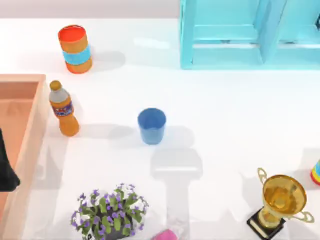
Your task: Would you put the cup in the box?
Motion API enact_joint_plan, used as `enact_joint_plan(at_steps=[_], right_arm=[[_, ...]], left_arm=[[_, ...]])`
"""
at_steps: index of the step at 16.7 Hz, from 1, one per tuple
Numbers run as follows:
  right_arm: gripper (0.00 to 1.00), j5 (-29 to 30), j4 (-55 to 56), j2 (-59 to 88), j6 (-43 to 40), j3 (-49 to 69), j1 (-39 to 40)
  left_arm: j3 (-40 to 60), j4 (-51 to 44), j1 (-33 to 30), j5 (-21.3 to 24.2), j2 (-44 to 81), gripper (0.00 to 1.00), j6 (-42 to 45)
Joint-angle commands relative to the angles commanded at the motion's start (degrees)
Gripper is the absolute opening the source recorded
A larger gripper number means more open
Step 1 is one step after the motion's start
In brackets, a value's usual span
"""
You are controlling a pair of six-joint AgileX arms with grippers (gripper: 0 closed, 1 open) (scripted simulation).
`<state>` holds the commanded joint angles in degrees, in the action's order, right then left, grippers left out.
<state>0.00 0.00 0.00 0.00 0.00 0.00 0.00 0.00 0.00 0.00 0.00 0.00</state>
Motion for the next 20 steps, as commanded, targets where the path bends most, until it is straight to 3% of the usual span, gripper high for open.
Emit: enact_joint_plan(at_steps=[5, 9, 14, 20], right_arm=[[1.0, 0.0, 0.0, 0.0, 0.0, 0.0, 0.0], [1.0, 0.0, 0.0, 0.0, 0.0, 0.0, 0.0], [1.0, 0.0, 0.0, 0.0, 0.0, 0.0, 0.0], [1.0, 0.0, 0.0, 0.0, 0.0, 0.0, 0.0]], left_arm=[[3.22, -2.21, -0.9, 0.02, 3.19, 1.0, -0.58], [14.92, -10.14, -4.09, 0.05, 14.94, 1.0, -2.88], [38.33, -25.88, -10.54, 0.12, 38.39, 1.0, -8.02], [73.83, -48.89, -20.12, 0.22, 73.26, 1.0, -16.51]])
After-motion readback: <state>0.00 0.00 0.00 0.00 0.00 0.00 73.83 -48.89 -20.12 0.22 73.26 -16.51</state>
